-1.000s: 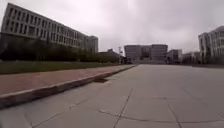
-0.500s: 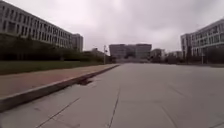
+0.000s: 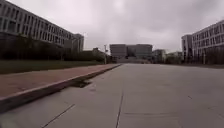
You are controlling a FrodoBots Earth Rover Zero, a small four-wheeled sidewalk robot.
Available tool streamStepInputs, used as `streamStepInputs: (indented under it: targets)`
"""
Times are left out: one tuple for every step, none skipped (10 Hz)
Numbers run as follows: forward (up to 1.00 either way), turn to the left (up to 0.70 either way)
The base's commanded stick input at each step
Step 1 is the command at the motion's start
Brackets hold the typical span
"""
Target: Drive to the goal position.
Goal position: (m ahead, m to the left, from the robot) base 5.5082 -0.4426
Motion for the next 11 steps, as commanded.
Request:
streamStepInputs:
  targets:
    - [0.70, 0.00]
    - [0.70, 0.00]
    - [0.70, 0.00]
    - [0.70, 0.00]
    - [0.70, 0.00]
    - [0.70, 0.00]
    - [0.70, 0.00]
    - [0.70, 0.00]
    - [0.70, 0.00]
    - [0.70, 0.00]
    - [0.70, 0.00]
